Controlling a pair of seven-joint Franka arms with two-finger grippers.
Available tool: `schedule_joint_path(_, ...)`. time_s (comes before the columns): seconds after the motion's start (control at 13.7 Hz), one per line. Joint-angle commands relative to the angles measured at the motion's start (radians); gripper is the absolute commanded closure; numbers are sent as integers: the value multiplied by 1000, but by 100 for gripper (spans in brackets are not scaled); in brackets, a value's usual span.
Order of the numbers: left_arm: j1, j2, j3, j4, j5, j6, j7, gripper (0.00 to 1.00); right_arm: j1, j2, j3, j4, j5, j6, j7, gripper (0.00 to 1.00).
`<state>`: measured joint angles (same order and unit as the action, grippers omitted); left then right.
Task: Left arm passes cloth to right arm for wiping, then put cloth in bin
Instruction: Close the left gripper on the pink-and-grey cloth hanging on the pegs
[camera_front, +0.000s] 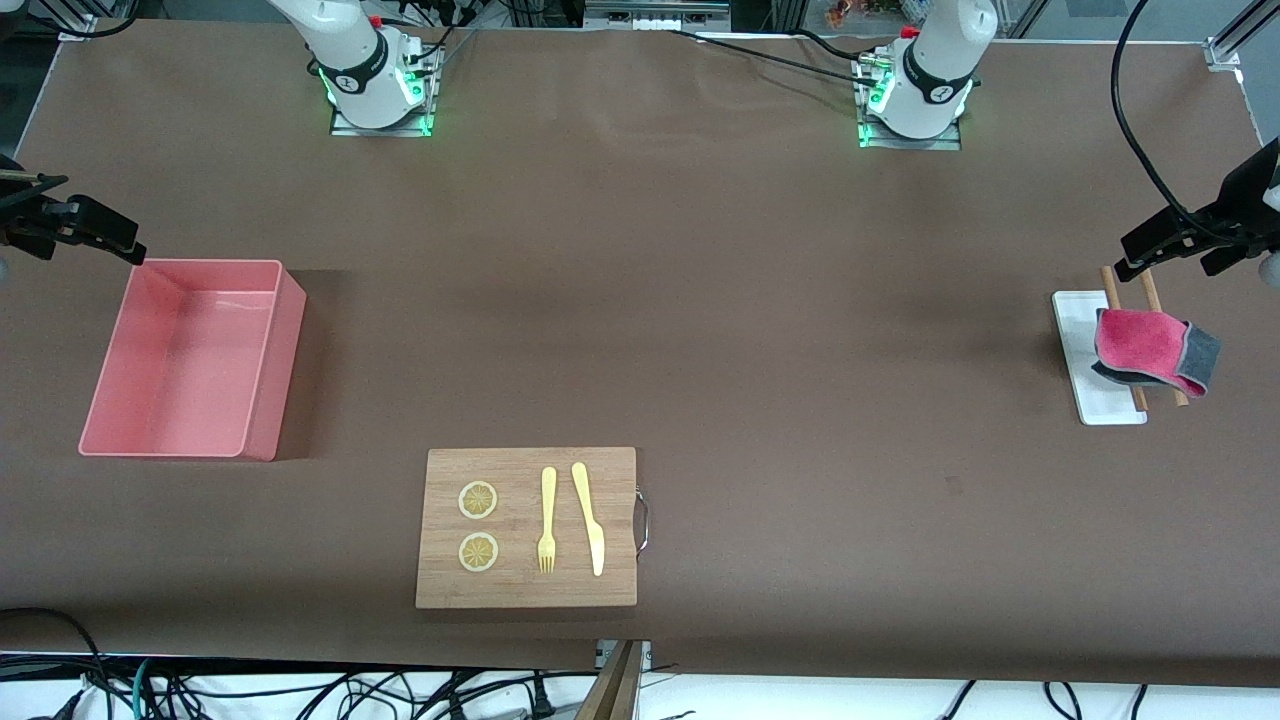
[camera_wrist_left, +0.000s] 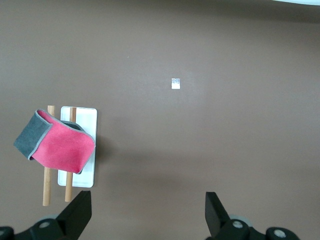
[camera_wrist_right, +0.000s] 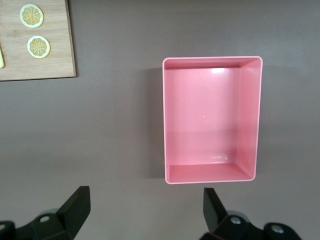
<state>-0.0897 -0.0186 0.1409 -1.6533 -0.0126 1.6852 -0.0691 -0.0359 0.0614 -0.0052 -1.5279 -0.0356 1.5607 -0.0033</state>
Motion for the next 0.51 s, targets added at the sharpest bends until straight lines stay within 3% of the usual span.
schedule_joint_path(0.0,-10,-8,6,-8,2,11,-9,0,-7,15,1,29,0,-7,-17,0)
schedule_joint_path(0.44,15,0,9,7,3,2,51,0,-6,15,1,29,0,-8,-17,0)
